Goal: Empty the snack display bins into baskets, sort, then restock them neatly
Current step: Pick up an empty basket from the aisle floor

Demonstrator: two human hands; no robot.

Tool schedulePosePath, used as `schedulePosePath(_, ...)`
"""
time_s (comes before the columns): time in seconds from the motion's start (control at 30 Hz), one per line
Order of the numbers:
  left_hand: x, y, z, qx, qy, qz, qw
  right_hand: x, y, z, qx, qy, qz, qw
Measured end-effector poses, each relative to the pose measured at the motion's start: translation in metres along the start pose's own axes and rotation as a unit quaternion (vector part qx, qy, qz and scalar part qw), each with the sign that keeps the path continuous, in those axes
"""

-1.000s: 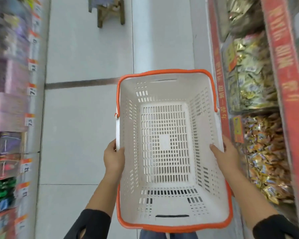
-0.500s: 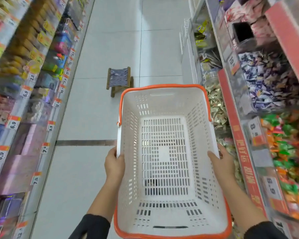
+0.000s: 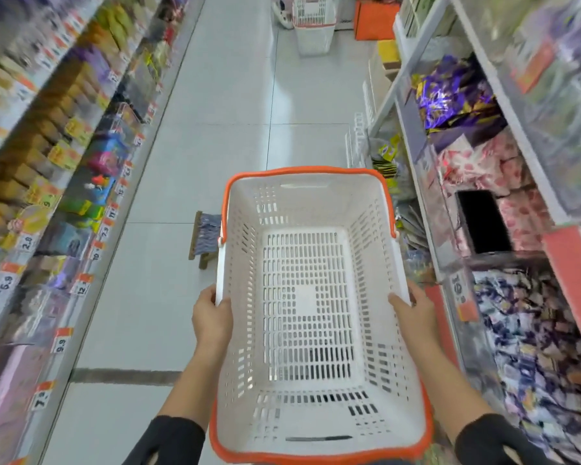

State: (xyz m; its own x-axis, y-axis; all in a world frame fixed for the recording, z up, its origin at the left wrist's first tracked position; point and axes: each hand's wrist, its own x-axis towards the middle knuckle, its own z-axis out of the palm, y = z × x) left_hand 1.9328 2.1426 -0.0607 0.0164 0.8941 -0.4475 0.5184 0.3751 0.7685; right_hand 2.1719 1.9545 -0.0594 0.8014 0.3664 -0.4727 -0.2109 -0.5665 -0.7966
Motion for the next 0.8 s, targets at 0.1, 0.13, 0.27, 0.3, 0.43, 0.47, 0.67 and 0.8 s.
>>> schedulePosePath(0.1, 0.042, 0.05, 0.028, -0.003, 0.007, -0.004, 1.0, 0.058, -0.045, 0.006, -0.005, -0.005, 0.002, 1.0)
schedulePosePath(0.13, 0.057, 0.066, 0.037, -0.004, 0.008, -0.003, 1.0, 0.078, -0.058, 0.009, -0.014, -0.006, 0.0, 1.0)
schedulePosePath(0.27, 0.115, 0.121, 0.072, -0.012, 0.012, 0.0, 1.0, 0.149, -0.105, 0.026, -0.014, -0.011, -0.003, 1.0)
schedulePosePath(0.3, 0.133, 0.132, 0.08, -0.01, 0.01, 0.001, 1.0, 0.167, -0.115, 0.032, -0.013, -0.008, -0.004, 1.0)
schedulePosePath(0.43, 0.21, 0.174, 0.117, 0.003, -0.011, 0.003, 1.0, 0.244, -0.151, 0.062, -0.029, 0.016, -0.008, 0.999)
schedulePosePath(0.47, 0.23, 0.183, 0.126, 0.006, -0.013, 0.008, 1.0, 0.264, -0.159, 0.071, -0.035, 0.024, -0.01, 0.999)
schedulePosePath(0.67, 0.343, 0.23, 0.181, 0.051, -0.039, 0.012, 0.998, 0.378, -0.196, 0.121, -0.08, 0.058, 0.015, 0.995)
schedulePosePath(0.8, 0.423, 0.225, 0.235, 0.069, -0.042, 0.019, 0.997, 0.464, -0.181, 0.161, -0.115, 0.062, 0.023, 0.991)
